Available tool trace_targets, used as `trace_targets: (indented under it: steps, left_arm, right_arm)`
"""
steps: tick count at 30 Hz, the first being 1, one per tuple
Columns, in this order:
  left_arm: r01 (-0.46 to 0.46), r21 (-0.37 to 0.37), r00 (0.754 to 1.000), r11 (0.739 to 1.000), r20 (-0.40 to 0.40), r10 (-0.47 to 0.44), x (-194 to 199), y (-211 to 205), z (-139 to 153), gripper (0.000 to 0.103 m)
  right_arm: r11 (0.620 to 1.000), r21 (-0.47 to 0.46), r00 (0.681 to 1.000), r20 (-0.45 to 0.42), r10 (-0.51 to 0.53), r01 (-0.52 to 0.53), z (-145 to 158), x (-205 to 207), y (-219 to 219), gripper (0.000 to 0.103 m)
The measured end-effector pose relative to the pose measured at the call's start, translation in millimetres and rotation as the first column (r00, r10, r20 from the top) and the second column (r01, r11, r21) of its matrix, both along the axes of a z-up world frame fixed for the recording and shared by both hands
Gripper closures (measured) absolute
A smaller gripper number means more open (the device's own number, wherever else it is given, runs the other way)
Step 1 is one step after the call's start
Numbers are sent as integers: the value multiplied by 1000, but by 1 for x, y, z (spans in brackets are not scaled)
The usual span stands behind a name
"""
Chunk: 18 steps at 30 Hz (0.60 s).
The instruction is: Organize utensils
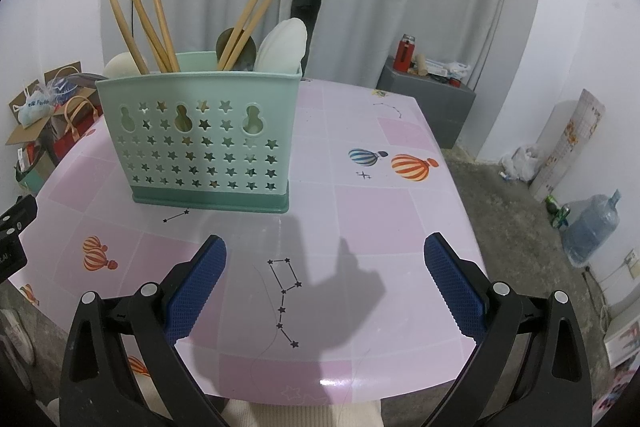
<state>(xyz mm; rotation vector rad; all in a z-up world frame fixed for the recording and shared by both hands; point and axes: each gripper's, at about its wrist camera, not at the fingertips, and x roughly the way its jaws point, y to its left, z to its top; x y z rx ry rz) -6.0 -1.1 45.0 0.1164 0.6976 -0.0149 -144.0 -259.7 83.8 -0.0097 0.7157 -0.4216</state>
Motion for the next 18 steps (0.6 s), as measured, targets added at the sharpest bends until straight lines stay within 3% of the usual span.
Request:
trace_targets:
  steps: [18]
  left_arm:
    - [0,-1,1000,1000,-1,0,0,0,0,5]
  right_arm:
    - [1000,1,1000,1,1,-1,2,-3,6,8]
